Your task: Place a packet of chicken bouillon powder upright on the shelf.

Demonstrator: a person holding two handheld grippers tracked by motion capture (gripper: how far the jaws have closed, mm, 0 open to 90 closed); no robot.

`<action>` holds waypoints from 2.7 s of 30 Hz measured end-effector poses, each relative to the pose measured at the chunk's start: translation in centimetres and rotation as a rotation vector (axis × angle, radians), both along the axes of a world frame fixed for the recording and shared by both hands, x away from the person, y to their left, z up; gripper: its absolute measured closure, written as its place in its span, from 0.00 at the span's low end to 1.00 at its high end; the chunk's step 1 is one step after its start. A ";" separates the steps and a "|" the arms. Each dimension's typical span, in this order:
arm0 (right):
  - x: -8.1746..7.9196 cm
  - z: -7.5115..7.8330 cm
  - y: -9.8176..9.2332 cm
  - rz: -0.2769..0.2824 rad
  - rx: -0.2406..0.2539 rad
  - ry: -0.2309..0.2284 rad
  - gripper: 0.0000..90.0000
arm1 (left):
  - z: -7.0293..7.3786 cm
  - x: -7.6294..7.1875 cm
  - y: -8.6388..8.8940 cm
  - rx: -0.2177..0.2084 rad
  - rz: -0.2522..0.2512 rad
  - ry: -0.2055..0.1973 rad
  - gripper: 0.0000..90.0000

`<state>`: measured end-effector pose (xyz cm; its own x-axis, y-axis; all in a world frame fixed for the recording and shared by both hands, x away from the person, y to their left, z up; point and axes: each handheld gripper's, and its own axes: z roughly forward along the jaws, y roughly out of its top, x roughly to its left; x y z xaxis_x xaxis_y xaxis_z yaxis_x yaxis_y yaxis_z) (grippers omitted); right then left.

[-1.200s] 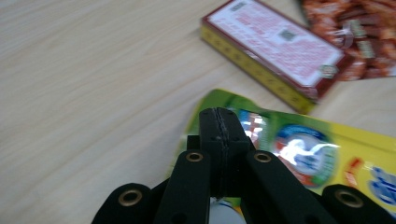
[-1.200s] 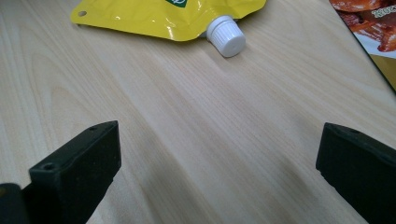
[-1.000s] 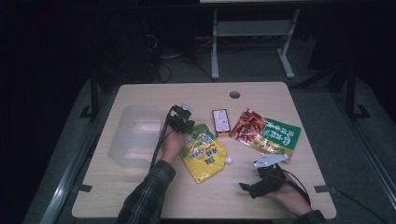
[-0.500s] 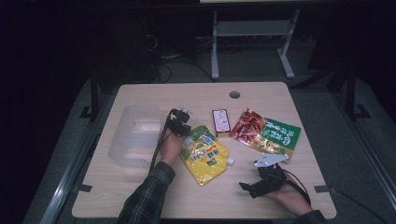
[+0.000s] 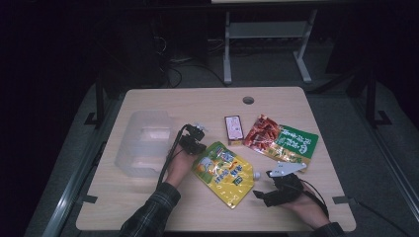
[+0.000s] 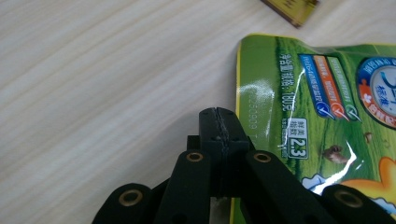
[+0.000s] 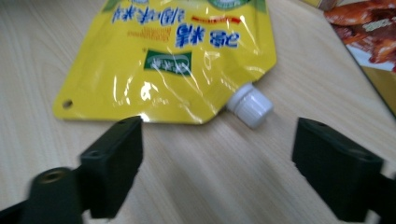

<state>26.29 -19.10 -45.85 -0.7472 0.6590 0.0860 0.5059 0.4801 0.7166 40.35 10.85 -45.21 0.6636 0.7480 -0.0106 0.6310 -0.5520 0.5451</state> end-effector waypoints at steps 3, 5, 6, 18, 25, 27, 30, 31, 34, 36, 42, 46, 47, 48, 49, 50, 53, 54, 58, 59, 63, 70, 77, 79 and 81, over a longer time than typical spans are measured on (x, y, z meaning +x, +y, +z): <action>-0.1 0.5 -0.2 -0.009 -0.002 0.013 0.49 | 0.0 -0.3 -0.1 0.003 -0.007 0.002 1.00; 0.2 0.6 -0.2 -0.009 -0.004 0.018 0.80 | 0.1 -0.4 -0.2 0.008 -0.014 0.001 1.00; 0.2 0.6 -0.2 -0.009 -0.004 0.018 0.80 | 0.0 -0.5 -0.2 0.005 -0.015 -0.003 1.00; 2.2 0.0 0.5 -0.017 -0.102 0.051 1.00 | 0.3 -1.8 -0.1 0.027 -0.073 0.027 1.00; 3.4 0.1 -0.1 -0.046 -0.121 0.044 1.00 | 0.5 -4.2 0.1 0.056 -0.131 0.049 1.00; 3.9 0.1 -0.2 -0.062 -0.121 0.039 1.00 | 0.5 -5.0 0.3 0.050 -0.150 0.056 1.00; 4.7 0.1 -0.3 -0.082 -0.110 0.040 1.00 | 0.6 -6.2 0.8 0.029 -0.177 0.071 1.00; 4.9 0.1 -0.4 -0.084 -0.105 0.042 1.00 | 0.6 -6.6 1.0 0.021 -0.185 0.072 1.00; 5.6 0.2 -0.3 -0.097 -0.103 0.042 1.00 | 0.6 -7.7 1.3 -0.019 -0.202 0.077 1.00; 6.1 0.1 -0.1 -0.102 -0.106 0.034 1.00 | 0.5 -8.2 1.6 -0.023 -0.224 0.067 1.00; 7.8 0.1 0.6 -0.097 -0.103 0.014 1.00 | 0.5 -9.6 1.7 -0.058 -0.262 0.098 1.00; 8.7 0.0 1.2 -0.090 -0.101 -0.008 1.00 | 1.3 -10.3 1.6 -0.054 -0.297 0.057 1.00; 8.7 0.0 1.2 -0.093 -0.101 -0.007 1.00 | 1.5 -10.3 1.6 -0.054 -0.299 0.051 1.00; 8.6 0.1 1.2 -0.092 -0.103 -0.007 1.00 | 1.9 -10.0 1.6 -0.052 -0.308 0.037 1.00; 8.4 0.3 1.2 -0.091 -0.110 -0.008 1.00 | 2.1 -9.8 1.6 -0.059 -0.302 0.028 1.00; 8.2 0.4 1.1 -0.091 -0.110 -0.010 1.00 | 2.4 -9.5 1.5 -0.062 -0.299 0.022 1.00; 7.1 1.2 0.7 -0.097 -0.105 -0.001 1.00 | 2.9 -8.0 1.1 -0.076 -0.280 -0.004 1.00; 6.5 1.4 0.6 -0.090 -0.107 0.000 1.00 | 3.0 -7.5 0.9 -0.080 -0.275 -0.014 1.00; 4.1 1.7 0.3 -0.052 -0.105 0.012 1.00 | 3.1 -5.4 -0.3 -0.081 -0.262 -0.046 1.00; 3.7 1.7 0.3 -0.049 -0.095 0.020 1.00 | 2.9 -5.0 -0.5 -0.079 -0.264 -0.053 1.00; 1.9 1.3 0.2 -0.014 -0.099 0.048 1.00 | 1.9 -3.4 -1.4 -0.057 -0.253 -0.044 1.00; 1.4 0.5 0.1 0.002 -0.120 0.089 1.00 | 0.8 -3.1 -1.8 -0.050 -0.273 -0.009 1.00; 2.2 0.0 0.3 0.007 -0.139 0.100 1.00 | 0.9 -4.1 -1.3 -0.031 -0.306 0.014 1.00; 2.5 0.0 0.3 0.005 -0.141 0.093 1.00 | 1.0 -4.7 -0.9 -0.030 -0.315 0.022 1.00; 2.9 0.0 0.4 -0.001 -0.146 0.090 1.00 | 1.0 -5.3 -0.6 -0.027 -0.331 0.020 1.00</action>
<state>29.17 -18.72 -45.82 -0.7403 0.6700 0.0559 0.5653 0.5754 0.5910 35.04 10.23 -44.21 0.8698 0.4915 -0.0431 0.4308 -0.7141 0.5518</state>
